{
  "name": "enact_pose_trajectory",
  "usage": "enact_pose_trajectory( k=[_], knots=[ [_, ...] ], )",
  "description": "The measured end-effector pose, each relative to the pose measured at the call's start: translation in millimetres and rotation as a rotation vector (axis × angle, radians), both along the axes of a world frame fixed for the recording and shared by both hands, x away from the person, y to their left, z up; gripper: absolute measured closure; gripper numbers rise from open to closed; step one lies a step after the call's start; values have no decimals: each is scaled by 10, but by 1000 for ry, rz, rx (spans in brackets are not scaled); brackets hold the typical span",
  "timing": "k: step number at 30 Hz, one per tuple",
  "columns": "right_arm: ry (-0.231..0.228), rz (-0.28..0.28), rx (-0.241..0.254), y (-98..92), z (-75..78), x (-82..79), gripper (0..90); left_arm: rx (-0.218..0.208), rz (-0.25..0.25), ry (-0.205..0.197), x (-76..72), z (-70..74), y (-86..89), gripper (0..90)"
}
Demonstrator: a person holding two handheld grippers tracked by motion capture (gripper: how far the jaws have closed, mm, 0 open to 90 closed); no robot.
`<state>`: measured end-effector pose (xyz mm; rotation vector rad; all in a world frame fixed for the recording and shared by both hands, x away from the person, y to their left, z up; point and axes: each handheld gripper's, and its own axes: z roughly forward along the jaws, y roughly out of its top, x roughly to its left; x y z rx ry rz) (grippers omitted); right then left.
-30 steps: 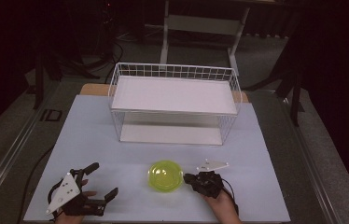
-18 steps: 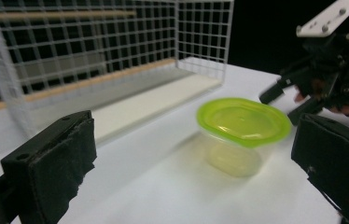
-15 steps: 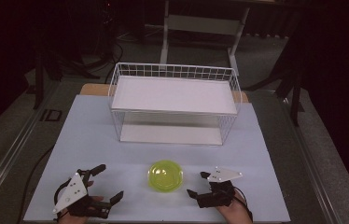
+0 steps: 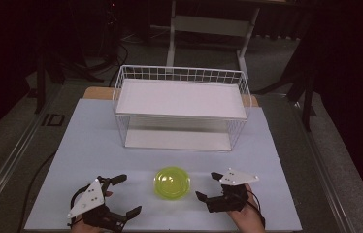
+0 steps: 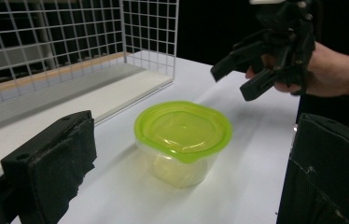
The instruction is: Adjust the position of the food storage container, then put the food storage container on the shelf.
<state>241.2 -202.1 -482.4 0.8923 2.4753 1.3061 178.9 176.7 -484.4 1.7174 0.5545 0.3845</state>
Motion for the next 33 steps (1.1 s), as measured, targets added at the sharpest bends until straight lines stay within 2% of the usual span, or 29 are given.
enact_pose_trajectory(
  k=[1, 2, 4, 5, 6, 7, 9, 10, 12, 13, 15, 16, 17, 18, 21, 25, 27, 28, 29, 30, 33],
  knots=[
    [1, -11, 16, -5, 12, 11, 166, 6, 0, -1, 11, 7, -13, 4],
    [-10, -19, 52, -15, 28, 13, 175, 7, -5, 4, 28, 15, -24, 4],
    [-76, -54, 93, -28, 74, -15, 202, 8, -22, 29, 78, 43, -49, 4],
    [-97, -72, 103, -34, 100, -23, 197, -1, -27, 27, 99, 63, -63, 4],
    [-99, -71, 120, -44, 127, -17, 198, -3, -33, 28, 120, 89, -78, 4],
    [-80, -53, 145, -51, 148, 3, 200, -5, -43, 34, 143, 118, -98, 4],
    [42, -17, 209, -76, 178, 63, 236, -14, -52, 28, 176, 174, -129, 4],
    [47, -13, 215, -79, 186, 80, 231, -24, -55, 29, 190, 200, -142, 4],
    [-9, -17, 189, -66, 193, 80, 200, -42, -56, 32, 209, 235, -162, 4],
    [-16, -15, 190, -65, 196, 75, 191, -60, -55, 40, 212, 242, -172, 4],
    [-17, -12, 203, -66, 197, 70, 189, -58, -49, 48, 221, 245, -179, 4],
    [0, -8, 201, -65, 200, 71, 188, -49, -35, 55, 232, 231, -192, 4],
    [-21, -25, 186, -60, 206, 58, 179, -41, -34, 63, 237, 215, -200, 4],
    [-20, -29, 183, -56, 211, 53, 163, -34, -36, 76, 240, 200, -209, 4],
    [-6, -29, 188, -55, 212, 45, 154, -26, -6, 74, 228, 161, -225, 4],
    [-1, -29, 133, 4, 179, 24, 136, -50, 7, 83, 231, 179, -204, 4],
    [-5, -54, 120, 49, 174, 12, 132, -47, 13, 116, 241, 210, -195, 3],
    [-5, -54, 120, 49, 174, 12, 132, -47, 13, 116, 241, 210, -195, 3],
    [10, -59, 120, 65, 178, 6, 128, -51, 1, 168, 272, 224, -181, 3],
    [27, -51, 117, 92, 182, 3, 112, -52, 2, 193, 286, 223, -189, 3],
    [34, -73, 107, 129, 186, 23, 112, -40, 6, 235, 311, 210, -211, 4]
  ],
)
